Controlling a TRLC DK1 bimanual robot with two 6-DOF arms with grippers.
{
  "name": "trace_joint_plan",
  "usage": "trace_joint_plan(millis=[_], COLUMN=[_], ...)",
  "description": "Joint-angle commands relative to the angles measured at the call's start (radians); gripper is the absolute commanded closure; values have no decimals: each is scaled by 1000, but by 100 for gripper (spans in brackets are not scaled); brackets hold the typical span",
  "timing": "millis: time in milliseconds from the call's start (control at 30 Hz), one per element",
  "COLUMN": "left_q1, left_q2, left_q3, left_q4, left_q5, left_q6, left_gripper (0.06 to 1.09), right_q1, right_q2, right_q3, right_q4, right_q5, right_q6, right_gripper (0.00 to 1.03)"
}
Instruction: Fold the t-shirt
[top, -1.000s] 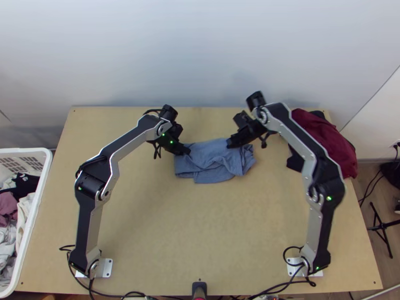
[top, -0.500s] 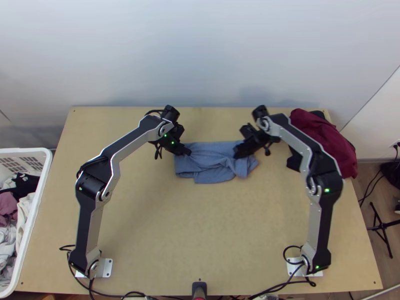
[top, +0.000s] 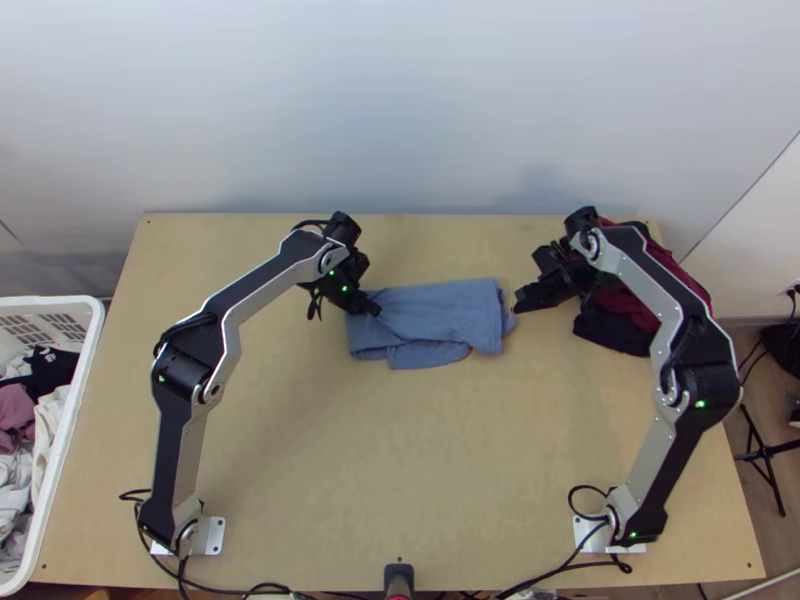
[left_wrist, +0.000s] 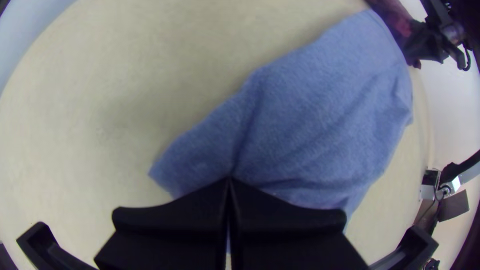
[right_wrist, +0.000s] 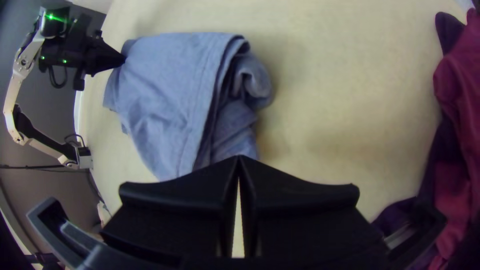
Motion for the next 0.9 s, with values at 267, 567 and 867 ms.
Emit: trace_joint_plan(millis=[267, 567, 867], left_q1=[-13, 63, 152], left_q2=[-157, -243, -470], left_q3=[50, 105, -53], left_q4=[-72, -161, -203], left_q5=[47, 49, 35], left_q6=[31, 44, 51], left_gripper=[10, 10, 10], right_q1=[-28, -45, -17], right_q2=[-49, 31, 100], right_q3=[-1, 42, 45], right_q4=[-32, 7, 77], right_q5=[-42, -169, -194], right_q6=[37, 80, 107], right_gripper=[23, 15, 14])
